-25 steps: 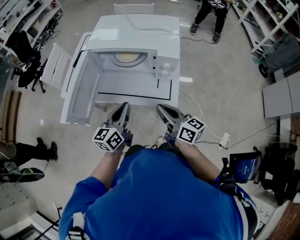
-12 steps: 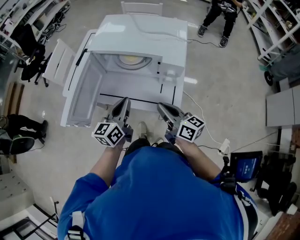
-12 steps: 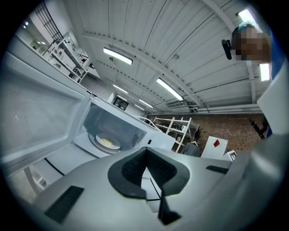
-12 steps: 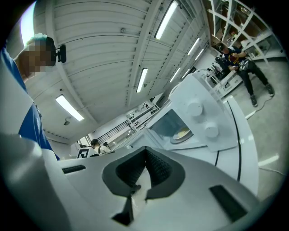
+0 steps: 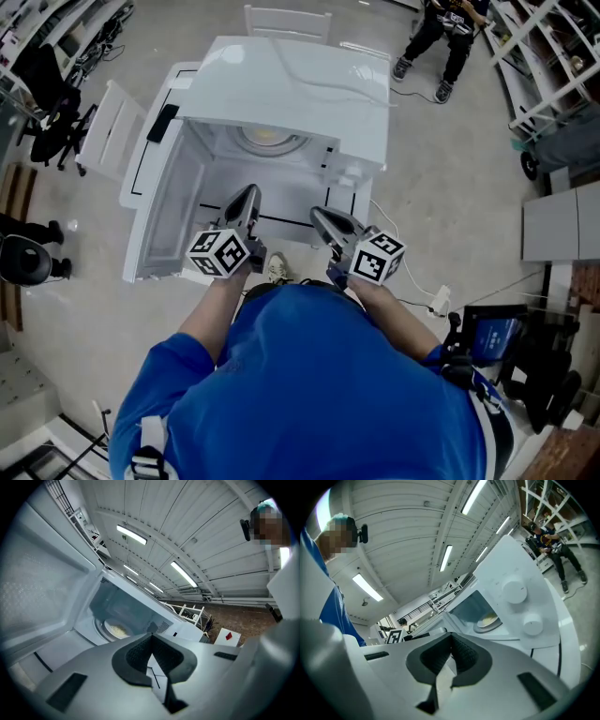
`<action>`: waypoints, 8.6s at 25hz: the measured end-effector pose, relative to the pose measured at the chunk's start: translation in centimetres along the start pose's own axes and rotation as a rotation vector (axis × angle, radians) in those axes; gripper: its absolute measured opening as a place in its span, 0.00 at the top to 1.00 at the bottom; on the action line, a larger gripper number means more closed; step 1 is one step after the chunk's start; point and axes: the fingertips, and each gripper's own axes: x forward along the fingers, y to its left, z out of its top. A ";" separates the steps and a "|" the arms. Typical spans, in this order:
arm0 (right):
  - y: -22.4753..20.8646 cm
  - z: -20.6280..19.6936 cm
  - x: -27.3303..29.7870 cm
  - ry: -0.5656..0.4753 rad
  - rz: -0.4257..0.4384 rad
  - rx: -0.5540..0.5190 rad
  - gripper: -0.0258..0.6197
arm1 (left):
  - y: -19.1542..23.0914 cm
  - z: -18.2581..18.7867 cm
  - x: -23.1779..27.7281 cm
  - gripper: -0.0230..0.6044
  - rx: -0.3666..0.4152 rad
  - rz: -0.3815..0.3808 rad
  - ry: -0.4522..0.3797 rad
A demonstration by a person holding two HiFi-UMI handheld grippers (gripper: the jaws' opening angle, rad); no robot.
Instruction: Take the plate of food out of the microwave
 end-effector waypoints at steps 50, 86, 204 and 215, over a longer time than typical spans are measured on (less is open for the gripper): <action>-3.9 1.7 4.9 -0.037 -0.110 0.016 0.96 | 8.4 -7.0 14.2 0.81 1.445 -0.193 0.618; -4.2 1.0 4.3 -0.025 -0.099 0.021 0.96 | 7.8 -9.3 11.6 0.90 1.651 -0.245 0.670; -5.7 -2.4 5.0 0.029 -0.116 0.132 0.96 | 14.1 -5.9 6.7 0.93 -0.915 0.156 0.046; -4.5 -3.1 3.5 0.052 -0.070 0.116 0.96 | 12.2 -5.8 3.1 0.93 -0.936 0.144 -0.040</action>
